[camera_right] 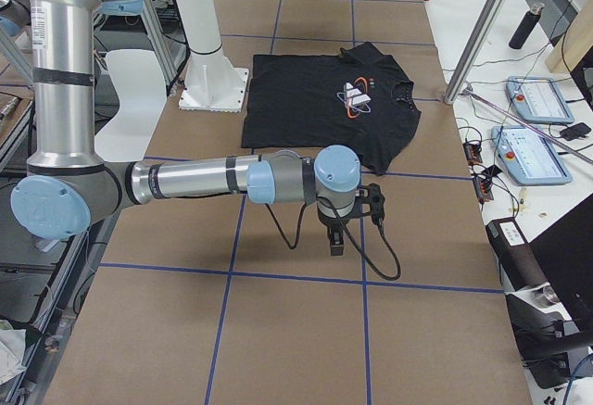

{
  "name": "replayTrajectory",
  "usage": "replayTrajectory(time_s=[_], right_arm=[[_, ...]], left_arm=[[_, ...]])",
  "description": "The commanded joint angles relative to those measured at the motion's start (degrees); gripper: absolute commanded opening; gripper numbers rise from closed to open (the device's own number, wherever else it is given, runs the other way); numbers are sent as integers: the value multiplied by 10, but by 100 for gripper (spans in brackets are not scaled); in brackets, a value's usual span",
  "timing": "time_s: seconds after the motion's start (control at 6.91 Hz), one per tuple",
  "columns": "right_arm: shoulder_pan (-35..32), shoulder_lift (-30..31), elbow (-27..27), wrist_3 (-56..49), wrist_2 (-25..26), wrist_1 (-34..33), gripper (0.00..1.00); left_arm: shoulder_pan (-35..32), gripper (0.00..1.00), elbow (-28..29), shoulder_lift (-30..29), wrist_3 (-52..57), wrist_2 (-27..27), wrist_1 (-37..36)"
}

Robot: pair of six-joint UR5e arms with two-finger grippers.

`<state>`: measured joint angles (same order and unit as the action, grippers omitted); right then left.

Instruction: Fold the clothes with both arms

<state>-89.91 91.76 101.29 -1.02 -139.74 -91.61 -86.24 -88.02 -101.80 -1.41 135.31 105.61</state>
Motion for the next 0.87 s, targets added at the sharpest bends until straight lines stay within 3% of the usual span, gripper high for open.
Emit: replayTrajectory(time_s=[0.0, 0.14, 0.43, 0.72], right_arm=[[27, -34, -10, 8, 0, 9, 100], [47, -42, -19, 9, 0, 60, 100], [97, -73, -34, 61, 3, 77, 100], [127, -132, -52, 144, 3, 78, 100]], left_arm=[[10, 100, 18, -23, -30, 5, 75], [12, 100, 17, -23, -29, 9, 75], [69, 100, 35, -34, -128, 6, 94], [105, 100, 47, -34, -246, 4, 181]])
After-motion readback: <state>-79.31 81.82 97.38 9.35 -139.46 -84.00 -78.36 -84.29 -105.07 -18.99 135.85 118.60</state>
